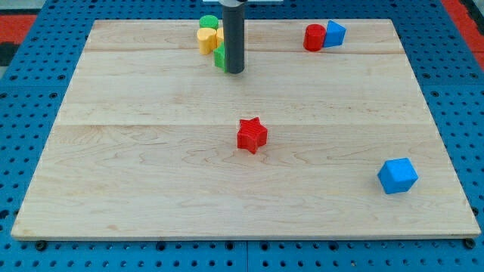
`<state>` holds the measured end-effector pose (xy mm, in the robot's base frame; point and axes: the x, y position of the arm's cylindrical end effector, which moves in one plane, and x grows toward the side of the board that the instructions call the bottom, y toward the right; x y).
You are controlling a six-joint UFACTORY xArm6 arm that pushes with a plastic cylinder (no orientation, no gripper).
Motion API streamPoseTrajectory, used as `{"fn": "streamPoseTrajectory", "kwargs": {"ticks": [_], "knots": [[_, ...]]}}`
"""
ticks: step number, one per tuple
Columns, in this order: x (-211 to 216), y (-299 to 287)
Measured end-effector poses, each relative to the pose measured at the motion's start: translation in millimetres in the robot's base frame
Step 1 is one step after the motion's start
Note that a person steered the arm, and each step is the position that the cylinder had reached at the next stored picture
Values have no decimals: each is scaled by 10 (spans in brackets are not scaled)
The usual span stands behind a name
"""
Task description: Move the red star to the yellow heart
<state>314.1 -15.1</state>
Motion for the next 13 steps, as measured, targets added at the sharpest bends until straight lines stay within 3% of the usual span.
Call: {"fn": "streamPoseTrajectory", "kwargs": {"ticks": [2,3,4,5,6,7,8,11,13], "knots": [[-26,-116],[631,743],[1354,1222],[2090,1040],[1991,599],[1619,558],[1495,-36],[1110,-568],[1223,-1382]]}}
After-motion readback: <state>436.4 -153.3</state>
